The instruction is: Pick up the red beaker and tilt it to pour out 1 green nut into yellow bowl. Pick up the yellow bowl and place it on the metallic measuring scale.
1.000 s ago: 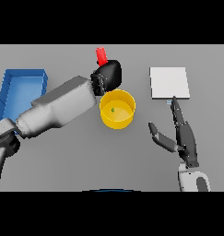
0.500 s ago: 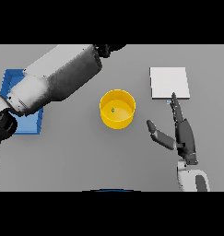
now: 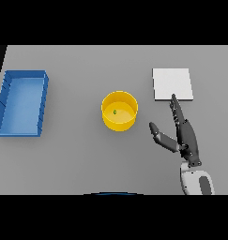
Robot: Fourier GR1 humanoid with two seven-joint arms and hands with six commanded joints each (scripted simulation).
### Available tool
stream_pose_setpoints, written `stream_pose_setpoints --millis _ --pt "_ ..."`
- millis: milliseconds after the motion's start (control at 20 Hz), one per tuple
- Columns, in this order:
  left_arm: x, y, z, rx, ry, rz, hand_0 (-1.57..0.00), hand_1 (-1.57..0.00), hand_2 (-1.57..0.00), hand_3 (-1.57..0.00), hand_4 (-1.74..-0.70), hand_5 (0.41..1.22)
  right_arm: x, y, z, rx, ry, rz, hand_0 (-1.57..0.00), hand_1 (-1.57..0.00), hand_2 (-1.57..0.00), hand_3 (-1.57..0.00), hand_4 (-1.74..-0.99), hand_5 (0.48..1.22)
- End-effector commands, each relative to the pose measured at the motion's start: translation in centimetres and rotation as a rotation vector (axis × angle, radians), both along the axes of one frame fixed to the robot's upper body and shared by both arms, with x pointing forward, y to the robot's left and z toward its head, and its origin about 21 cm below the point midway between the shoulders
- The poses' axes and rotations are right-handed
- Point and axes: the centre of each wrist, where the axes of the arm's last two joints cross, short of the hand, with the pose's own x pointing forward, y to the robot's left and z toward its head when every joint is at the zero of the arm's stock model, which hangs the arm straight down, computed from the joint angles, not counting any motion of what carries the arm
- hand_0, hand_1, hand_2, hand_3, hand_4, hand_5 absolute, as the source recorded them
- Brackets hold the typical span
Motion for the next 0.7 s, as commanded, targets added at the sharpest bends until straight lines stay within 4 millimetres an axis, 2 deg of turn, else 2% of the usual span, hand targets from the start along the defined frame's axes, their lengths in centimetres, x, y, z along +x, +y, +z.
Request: stream_pose_setpoints --millis 0,150,300,350,500,600,650 --pt "0.1 2.2 -0.3 -0.104 0.007 0.032 -1.57 -1.57 -1.57 -1.53 -1.74 1.221 -0.1 0.2 -0.2 -0.015 -0.004 -0.003 0.0 0.0 0.0 0.0 -1.121 0.588" --pt "0.2 8.2 -3.6 -0.382 0.025 0.151 -1.57 -1.57 -1.57 -1.55 -1.74 1.221 0.2 0.2 -0.2 -0.048 0.006 -0.009 0.0 0.0 0.0 0.0 -1.127 0.606" --pt "-0.2 11.8 -9.1 -0.51 0.019 0.367 -1.57 -1.57 -1.57 -1.56 -1.74 1.221 0.6 0.2 -0.1 -0.067 -0.005 0.011 0.0 0.0 0.0 0.0 -1.138 0.626" --pt "-0.5 12.8 -10.9 -0.584 0.014 0.396 -1.57 -1.57 -1.57 -1.56 -1.74 1.221 0.6 -0.3 0.0 -0.068 -0.007 0.01 0.0 0.0 0.0 0.0 -1.142 0.628" --pt "-1.5 14.3 -13.7 -0.763 0.0 0.534 -1.57 -1.57 -1.57 -1.57 -1.74 1.221 0.3 -0.1 0.0 -0.054 -0.011 0.02 0.0 0.0 0.0 0.0 -1.138 0.648" --pt "-2.6 15.4 -16.1 -0.834 0.014 0.594 -1.57 -1.57 -1.57 -1.57 -1.74 1.221 0.4 0.0 0.2 -0.056 -0.006 0.026 0.0 0.0 0.0 0.0 -1.129 0.659" --pt "-3.5 15.8 -17.5 -0.865 0.019 0.61 -1.57 -1.57 -1.57 -1.57 -1.74 1.221 0.2 -0.1 -0.3 -0.055 0.008 0.033 0.0 0.0 0.0 0.0 -1.127 0.664"
